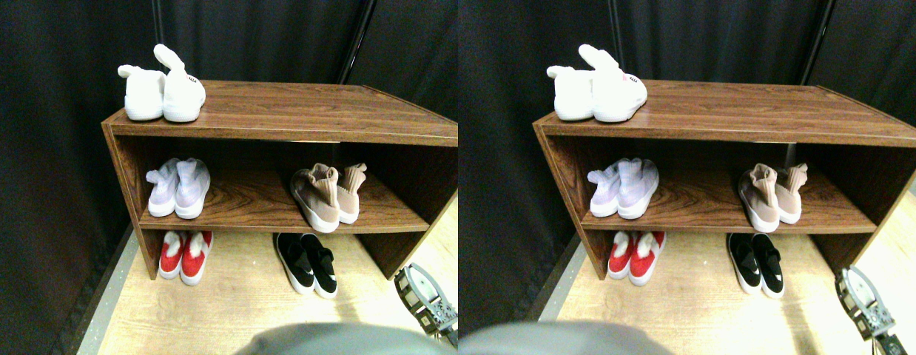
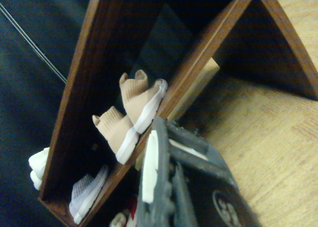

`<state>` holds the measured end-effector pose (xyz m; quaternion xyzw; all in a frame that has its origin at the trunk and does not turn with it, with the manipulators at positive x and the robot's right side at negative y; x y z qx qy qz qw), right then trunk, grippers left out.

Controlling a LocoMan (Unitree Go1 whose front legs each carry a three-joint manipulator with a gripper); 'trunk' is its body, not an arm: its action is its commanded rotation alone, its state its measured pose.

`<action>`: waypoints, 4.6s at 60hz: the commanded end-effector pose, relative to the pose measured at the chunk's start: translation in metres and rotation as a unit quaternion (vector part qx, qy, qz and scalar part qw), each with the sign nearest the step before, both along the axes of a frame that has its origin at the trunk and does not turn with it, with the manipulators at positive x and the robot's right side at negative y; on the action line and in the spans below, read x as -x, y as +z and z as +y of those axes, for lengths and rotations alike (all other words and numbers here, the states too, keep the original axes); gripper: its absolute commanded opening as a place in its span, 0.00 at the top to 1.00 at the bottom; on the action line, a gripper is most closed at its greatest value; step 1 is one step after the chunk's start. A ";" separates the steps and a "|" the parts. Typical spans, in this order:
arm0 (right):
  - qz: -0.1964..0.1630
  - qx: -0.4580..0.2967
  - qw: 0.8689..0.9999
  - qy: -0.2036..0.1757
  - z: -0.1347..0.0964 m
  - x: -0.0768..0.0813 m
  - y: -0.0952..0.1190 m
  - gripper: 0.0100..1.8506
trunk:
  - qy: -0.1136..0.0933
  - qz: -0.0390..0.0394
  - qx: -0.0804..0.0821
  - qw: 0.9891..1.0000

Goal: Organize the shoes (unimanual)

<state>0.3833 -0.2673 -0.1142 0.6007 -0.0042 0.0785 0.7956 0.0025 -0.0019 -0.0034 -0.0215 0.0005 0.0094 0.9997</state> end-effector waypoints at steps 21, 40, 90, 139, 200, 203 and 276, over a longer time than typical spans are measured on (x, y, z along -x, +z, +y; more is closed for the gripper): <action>-0.036 0.004 0.999 0.021 0.025 0.000 0.018 0.97 | 0.008 -0.016 0.010 1.000; -0.035 0.003 0.999 0.023 0.030 -0.007 0.016 0.97 | 0.009 -0.012 0.013 1.000; -0.037 0.003 0.999 0.024 0.029 -0.014 0.013 0.97 | 0.009 0.001 0.015 1.000; -0.046 -0.002 0.998 0.030 0.031 -0.003 0.021 0.97 | 0.001 0.006 0.012 1.000; -0.050 -0.002 0.999 -0.008 0.036 0.018 0.039 0.97 | -0.023 -0.005 0.007 1.000; -0.050 -0.004 0.999 -0.010 0.036 0.019 0.040 0.97 | -0.023 -0.006 0.006 1.000; -0.009 -0.007 0.999 -0.047 0.056 -0.051 0.041 0.04 | -0.006 -0.010 0.020 1.000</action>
